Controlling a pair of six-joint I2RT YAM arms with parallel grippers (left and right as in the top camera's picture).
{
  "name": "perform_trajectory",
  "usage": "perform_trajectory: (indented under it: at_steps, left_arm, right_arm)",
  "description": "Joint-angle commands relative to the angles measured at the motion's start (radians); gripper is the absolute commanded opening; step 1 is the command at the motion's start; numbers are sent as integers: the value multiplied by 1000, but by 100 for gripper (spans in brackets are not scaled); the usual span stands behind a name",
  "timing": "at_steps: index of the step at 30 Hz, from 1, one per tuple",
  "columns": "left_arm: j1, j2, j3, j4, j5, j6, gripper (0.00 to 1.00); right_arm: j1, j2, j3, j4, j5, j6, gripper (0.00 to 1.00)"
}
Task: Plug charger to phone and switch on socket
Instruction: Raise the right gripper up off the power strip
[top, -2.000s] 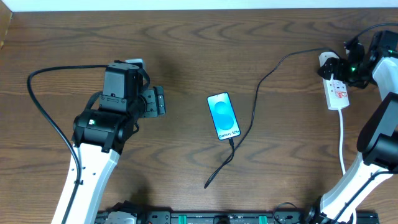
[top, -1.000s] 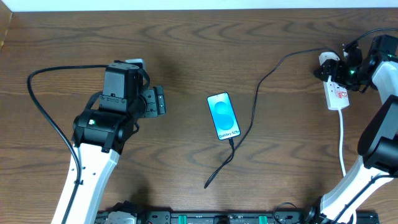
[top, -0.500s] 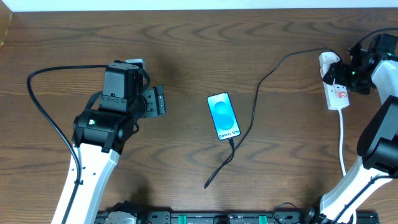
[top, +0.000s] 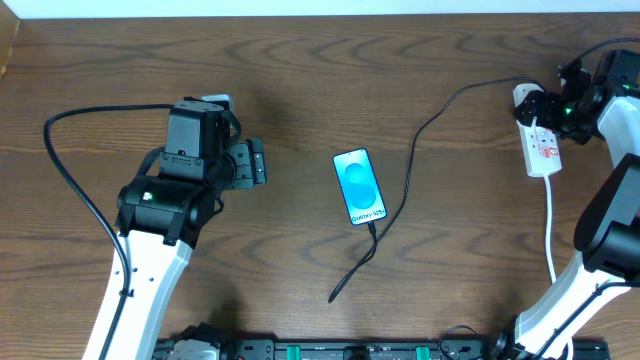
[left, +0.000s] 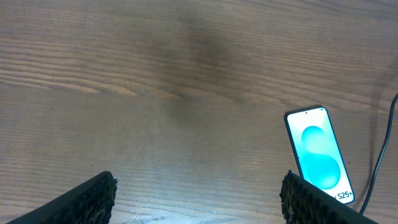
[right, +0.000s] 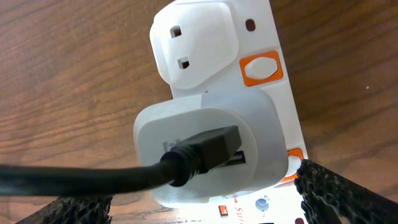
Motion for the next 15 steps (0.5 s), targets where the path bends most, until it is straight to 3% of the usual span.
perform_trajectory:
  at_steps: [1,15]
  left_arm:
    - [0,1,5,-3,-12,10,84]
    - [0,1,5,-3,-12,10,85]
  right_arm:
    - [-1,19,10,-4,-20,-11,91]
    - [-1,52,6,-12,-73,-27,91]
